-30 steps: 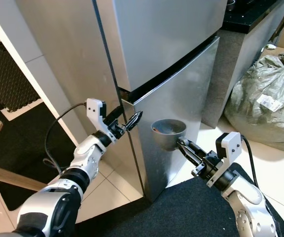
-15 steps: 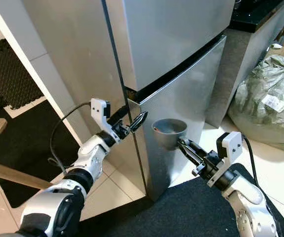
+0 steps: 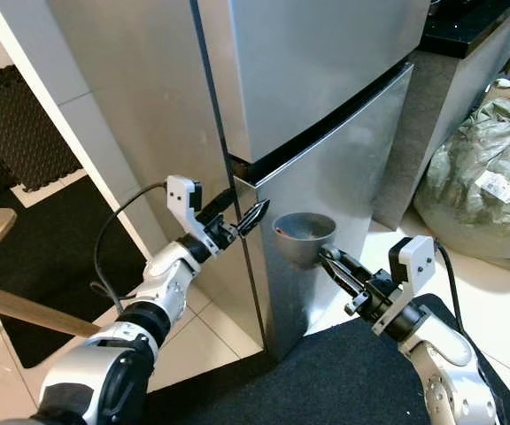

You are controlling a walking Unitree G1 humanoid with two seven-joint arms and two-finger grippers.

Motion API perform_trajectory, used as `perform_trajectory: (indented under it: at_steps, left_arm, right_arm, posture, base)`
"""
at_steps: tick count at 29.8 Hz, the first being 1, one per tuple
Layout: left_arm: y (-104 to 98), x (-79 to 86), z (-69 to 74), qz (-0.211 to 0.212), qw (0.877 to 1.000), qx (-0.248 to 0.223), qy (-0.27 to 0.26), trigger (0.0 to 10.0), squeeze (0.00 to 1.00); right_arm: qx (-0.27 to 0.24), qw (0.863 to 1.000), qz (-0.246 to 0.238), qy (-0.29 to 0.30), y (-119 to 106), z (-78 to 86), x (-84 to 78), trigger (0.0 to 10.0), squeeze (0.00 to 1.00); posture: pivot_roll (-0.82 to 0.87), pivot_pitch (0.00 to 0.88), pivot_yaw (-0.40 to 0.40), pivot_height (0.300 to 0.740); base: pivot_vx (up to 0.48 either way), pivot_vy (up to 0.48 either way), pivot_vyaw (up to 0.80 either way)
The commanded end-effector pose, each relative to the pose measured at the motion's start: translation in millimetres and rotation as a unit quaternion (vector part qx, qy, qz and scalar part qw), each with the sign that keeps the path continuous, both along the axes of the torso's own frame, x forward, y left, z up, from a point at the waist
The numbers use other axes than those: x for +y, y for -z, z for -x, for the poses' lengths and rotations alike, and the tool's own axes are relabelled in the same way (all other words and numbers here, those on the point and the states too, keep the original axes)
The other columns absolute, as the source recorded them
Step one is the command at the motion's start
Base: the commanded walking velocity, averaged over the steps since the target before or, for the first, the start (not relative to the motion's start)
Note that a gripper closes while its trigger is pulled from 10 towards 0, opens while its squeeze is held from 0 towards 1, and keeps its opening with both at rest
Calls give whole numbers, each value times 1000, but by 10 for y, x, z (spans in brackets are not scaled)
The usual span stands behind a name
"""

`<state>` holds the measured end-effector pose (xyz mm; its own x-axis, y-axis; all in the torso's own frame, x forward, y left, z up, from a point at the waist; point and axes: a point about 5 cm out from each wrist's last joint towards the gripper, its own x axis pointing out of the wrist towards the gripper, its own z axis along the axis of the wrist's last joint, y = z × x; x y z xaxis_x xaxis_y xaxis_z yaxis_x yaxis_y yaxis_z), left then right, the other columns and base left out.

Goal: Restocking fridge

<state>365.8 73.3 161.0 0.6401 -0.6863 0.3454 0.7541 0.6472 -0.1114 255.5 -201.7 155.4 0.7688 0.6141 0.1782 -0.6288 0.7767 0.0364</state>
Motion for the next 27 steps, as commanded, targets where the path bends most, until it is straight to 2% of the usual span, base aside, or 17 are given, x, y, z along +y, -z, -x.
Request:
perform_trajectory:
  at_steps: [1,16,27]
  left_arm:
    - [-79,-277,76,-18,996,-32,76,10000,0]
    - [-100,-359,102,-14,995,-37,92,10000,0]
    - [-52,-477,180,-12,992,-38,119,10000,0]
  right_arm:
    - [-6,1000,-5,-8,-38,17,30,10000,0]
    - [-8,1000,-6,-7,-47,21,37,10000,0]
    - [-8,1000,-7,-9,-43,21,47,10000,0]
  posture:
    - [-186,128,103,740]
    - [-187,127,106,740]
    - [-182,130,105,740]
  base:
    - [0,0,0]
    - [0,0,0]
    - [0,0,0]
